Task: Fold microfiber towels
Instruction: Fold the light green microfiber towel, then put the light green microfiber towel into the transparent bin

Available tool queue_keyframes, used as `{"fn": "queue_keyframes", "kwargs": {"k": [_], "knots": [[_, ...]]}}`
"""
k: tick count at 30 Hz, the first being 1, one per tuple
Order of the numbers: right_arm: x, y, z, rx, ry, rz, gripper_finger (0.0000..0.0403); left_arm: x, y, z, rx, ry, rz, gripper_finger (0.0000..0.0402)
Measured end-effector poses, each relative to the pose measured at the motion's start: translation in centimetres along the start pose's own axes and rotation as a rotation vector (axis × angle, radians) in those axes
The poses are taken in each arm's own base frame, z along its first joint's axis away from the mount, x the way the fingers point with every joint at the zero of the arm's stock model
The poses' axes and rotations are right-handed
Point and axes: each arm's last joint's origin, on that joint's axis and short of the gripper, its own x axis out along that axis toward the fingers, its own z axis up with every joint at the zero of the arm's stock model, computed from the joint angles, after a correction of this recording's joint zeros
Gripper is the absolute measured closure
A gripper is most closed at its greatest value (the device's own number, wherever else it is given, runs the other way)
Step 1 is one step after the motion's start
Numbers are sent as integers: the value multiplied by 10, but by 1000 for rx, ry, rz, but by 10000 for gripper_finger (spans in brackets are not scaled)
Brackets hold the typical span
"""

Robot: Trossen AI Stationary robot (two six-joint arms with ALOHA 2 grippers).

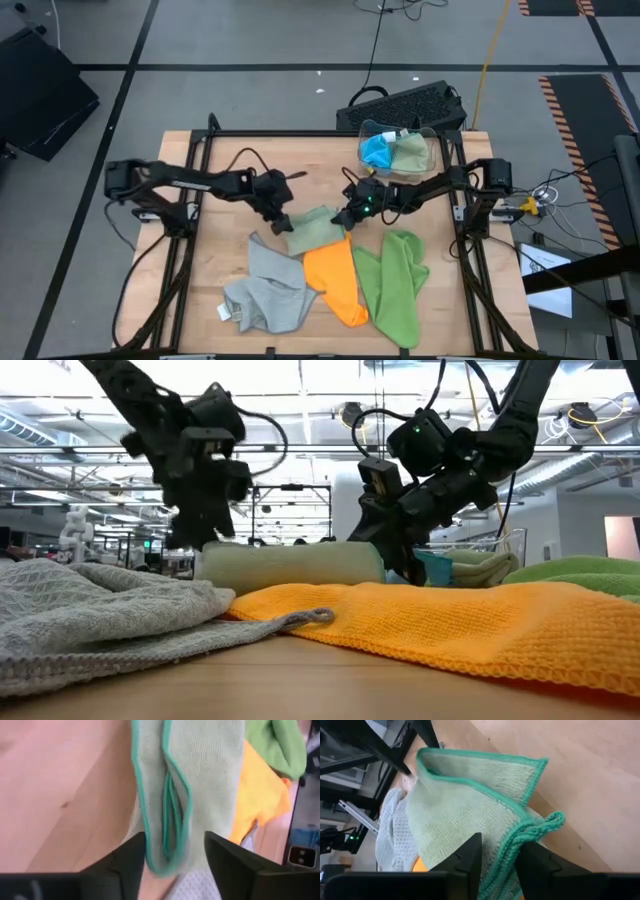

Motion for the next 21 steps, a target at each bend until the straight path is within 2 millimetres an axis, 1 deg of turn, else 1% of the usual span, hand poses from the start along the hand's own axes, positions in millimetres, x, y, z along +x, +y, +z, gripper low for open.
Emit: {"fn": "queue_keyframes", "kwargs": {"k": [2, 4, 7, 10, 12, 14, 18, 21], "knots": [[0, 1, -1, -2, 3, 1, 296, -12, -4, -2, -53, -24, 26, 175], [1, 1, -2, -4, 8, -1, 295, -20, -6, -8, -154, -23, 67, 160], [1, 2, -3, -16, 12, 0, 295, -24, -11, -17, -354, 6, 106, 143], [1, 2, -3, -27, 11, -2, 295, -19, -16, -25, -530, 36, 115, 128], [1, 2, -3, -29, 2, -12, 295, -11, -21, -24, -620, 7, 98, 116], [1, 2, -3, -28, -2, -16, 295, -5, -24, -27, -700, -24, 116, 103], [1, 2, -3, -29, -4, -15, 295, 10, -29, -30, -769, -56, 137, 77], [1, 2, -3, -32, -4, -15, 295, 25, -31, -28, -763, -62, 106, 66]]}}
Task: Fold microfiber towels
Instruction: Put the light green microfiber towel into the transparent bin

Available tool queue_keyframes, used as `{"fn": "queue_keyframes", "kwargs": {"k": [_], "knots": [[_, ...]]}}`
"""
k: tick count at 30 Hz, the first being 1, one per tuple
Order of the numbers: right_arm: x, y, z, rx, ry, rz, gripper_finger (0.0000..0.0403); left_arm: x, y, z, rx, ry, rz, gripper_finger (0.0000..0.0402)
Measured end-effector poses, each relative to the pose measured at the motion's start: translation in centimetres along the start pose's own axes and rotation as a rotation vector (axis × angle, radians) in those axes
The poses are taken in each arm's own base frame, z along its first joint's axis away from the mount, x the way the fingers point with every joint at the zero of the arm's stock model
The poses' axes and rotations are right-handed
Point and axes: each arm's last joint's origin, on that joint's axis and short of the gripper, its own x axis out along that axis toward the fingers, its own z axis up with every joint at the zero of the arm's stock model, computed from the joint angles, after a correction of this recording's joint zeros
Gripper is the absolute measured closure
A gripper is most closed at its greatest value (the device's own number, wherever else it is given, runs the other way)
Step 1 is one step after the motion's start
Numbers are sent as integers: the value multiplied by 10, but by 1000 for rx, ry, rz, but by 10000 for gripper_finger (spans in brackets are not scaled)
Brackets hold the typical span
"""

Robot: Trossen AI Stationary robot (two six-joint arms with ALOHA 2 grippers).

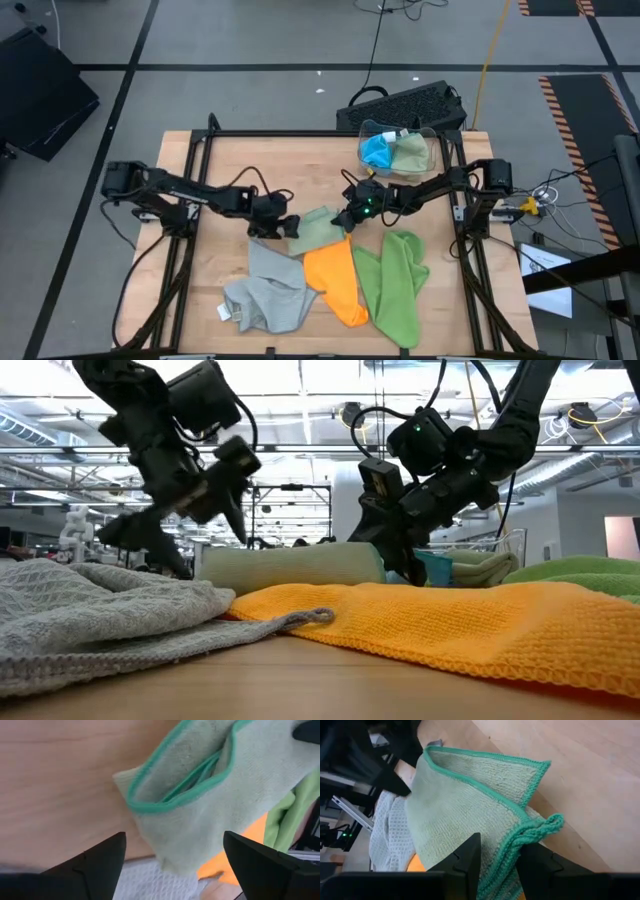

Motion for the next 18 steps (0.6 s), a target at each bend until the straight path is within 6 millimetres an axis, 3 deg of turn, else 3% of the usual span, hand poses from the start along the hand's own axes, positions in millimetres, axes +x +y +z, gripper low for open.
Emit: {"fn": "queue_keyframes", "kwargs": {"k": [4, 8, 14, 18], "knots": [[0, 0, 0, -3, 0, 0, 296, 23, 6, 0, -28, 21, 50, 74], [0, 0, 0, 2, 1, 0, 296, 40, 6, 3, -20, 78, 22, 112], [0, 0, 0, 3, 0, -1, 296, 52, 3, 5, 52, 88, -36, 202], [0, 0, 0, 3, 1, 0, 296, 52, 6, 5, 140, 58, -15, 294]]}}
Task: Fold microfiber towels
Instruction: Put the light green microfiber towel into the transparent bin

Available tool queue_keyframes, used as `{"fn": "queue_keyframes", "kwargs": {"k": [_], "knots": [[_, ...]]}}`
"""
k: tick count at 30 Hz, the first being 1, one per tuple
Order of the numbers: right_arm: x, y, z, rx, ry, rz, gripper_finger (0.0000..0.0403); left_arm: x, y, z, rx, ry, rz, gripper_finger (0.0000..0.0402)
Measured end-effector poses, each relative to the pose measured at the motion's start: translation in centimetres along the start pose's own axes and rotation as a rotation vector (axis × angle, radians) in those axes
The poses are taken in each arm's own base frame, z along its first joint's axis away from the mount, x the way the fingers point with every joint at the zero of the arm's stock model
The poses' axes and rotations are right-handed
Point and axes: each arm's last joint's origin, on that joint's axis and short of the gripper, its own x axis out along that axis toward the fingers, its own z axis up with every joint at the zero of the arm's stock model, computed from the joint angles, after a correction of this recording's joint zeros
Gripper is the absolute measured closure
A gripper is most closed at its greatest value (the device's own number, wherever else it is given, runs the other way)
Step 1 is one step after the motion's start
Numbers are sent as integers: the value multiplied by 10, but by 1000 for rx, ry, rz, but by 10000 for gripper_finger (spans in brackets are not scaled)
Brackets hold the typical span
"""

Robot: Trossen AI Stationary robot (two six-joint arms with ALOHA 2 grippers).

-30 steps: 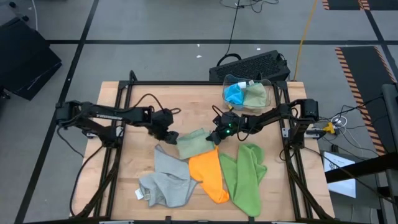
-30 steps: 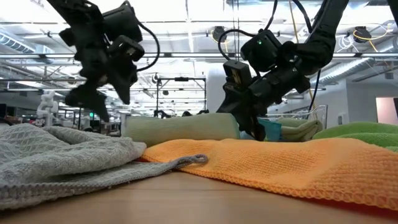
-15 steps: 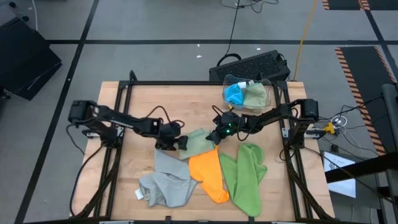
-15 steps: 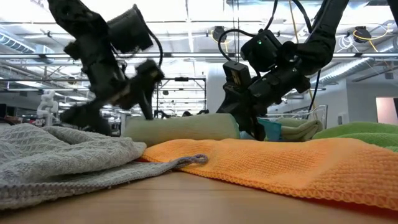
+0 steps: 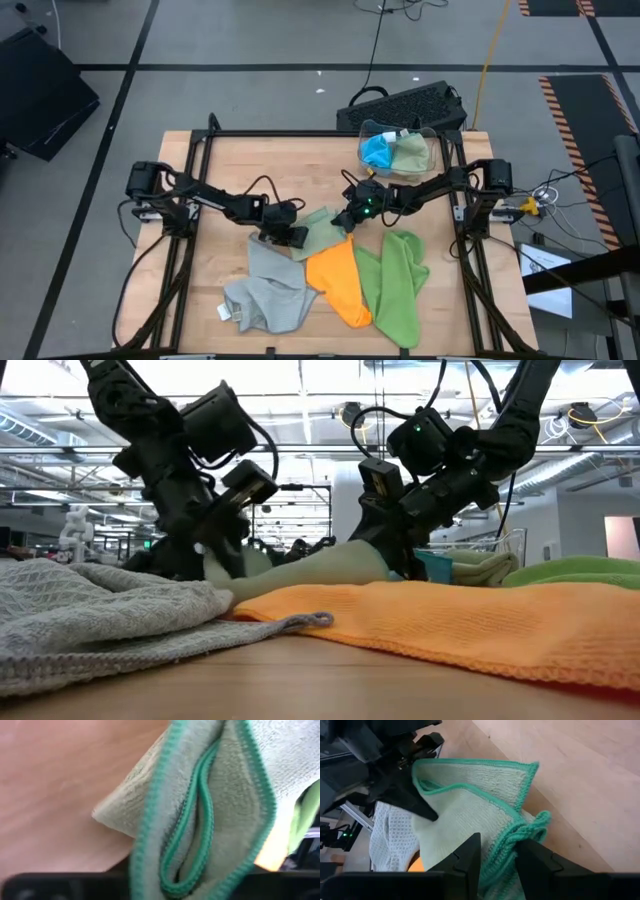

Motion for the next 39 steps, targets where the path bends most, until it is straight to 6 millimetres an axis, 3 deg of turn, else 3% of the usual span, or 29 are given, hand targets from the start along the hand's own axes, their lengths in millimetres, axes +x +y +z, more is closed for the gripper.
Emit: {"fn": "queue_keyframes", "kwargs": {"k": [4, 8, 12, 19, 23, 28, 33, 39], "knots": [[-1, 1, 0, 8, 19, 19, 296, 0, -3, 1, 73, -26, -22, 382], [-10, 9, 2, 7, 39, 30, 296, -4, -4, 1, 101, -50, -23, 382], [-35, 18, 7, 12, 24, -70, 291, -19, -9, -1, 131, -79, -35, 389], [-83, 37, 10, 39, 41, -127, 232, -59, -19, -3, 272, -164, -74, 389], [-104, 65, 27, 21, -3, -83, 196, -83, -22, -3, 349, -180, -109, 389], [-122, 116, 73, -106, -93, 10, 182, -113, -27, -5, 471, -160, -132, 389], [-111, 154, 119, -342, -70, 121, 175, -133, -40, -10, 601, -69, -109, 389], [-69, 159, 150, -536, 9, 150, 128, -157, -59, -14, 698, -4, -87, 389]]}}
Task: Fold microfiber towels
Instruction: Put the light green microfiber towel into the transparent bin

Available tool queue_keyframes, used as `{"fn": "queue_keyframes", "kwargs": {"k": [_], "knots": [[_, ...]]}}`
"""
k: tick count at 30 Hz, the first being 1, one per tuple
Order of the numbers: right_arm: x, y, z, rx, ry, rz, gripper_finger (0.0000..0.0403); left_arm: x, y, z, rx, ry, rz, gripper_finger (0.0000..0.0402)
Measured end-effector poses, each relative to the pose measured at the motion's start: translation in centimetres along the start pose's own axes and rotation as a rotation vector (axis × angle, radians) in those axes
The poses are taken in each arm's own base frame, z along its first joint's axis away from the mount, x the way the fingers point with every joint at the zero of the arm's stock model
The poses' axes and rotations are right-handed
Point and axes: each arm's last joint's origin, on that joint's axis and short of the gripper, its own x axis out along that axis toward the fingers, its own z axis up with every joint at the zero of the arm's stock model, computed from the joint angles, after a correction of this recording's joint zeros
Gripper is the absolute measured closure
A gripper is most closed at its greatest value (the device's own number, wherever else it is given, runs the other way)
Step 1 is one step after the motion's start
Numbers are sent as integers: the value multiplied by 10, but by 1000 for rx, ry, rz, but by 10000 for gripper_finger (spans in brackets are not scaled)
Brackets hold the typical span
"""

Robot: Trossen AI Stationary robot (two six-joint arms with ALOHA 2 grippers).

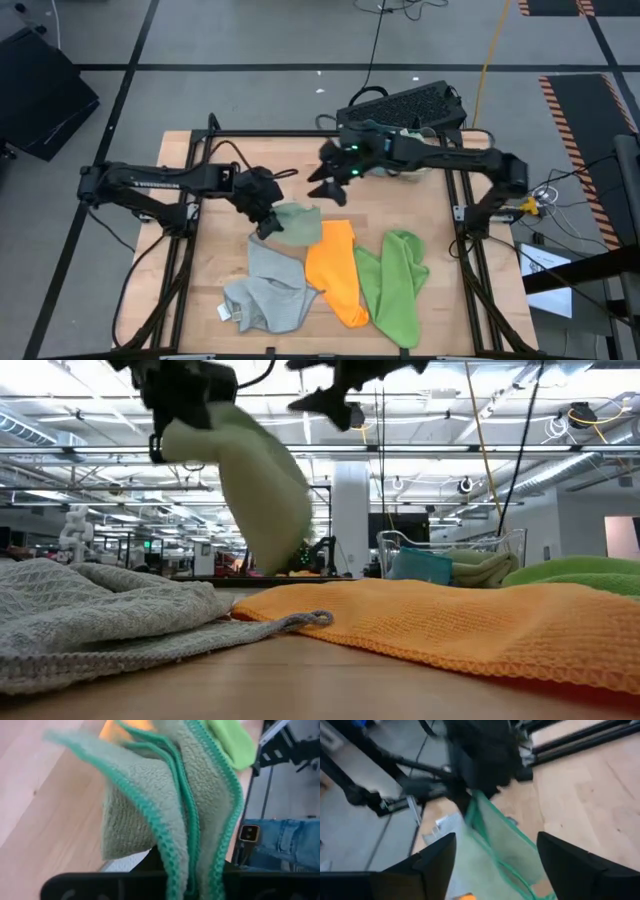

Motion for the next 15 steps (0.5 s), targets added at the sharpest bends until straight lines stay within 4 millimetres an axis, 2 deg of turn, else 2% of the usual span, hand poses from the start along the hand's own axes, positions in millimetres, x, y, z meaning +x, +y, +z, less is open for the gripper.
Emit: {"fn": "queue_keyframes", "kwargs": {"k": [9, 12, 15], "knots": [[66, -27, -6, -46, -31, 142, 47, -33, -23, 10, 54, 36, 5, 389], [77, -31, -7, -31, -44, 244, 39, -38, -25, 9, 59, 54, 17, 389], [78, -29, -7, -82, -53, 273, 41, -41, -26, 9, 58, 64, 18, 389]]}}
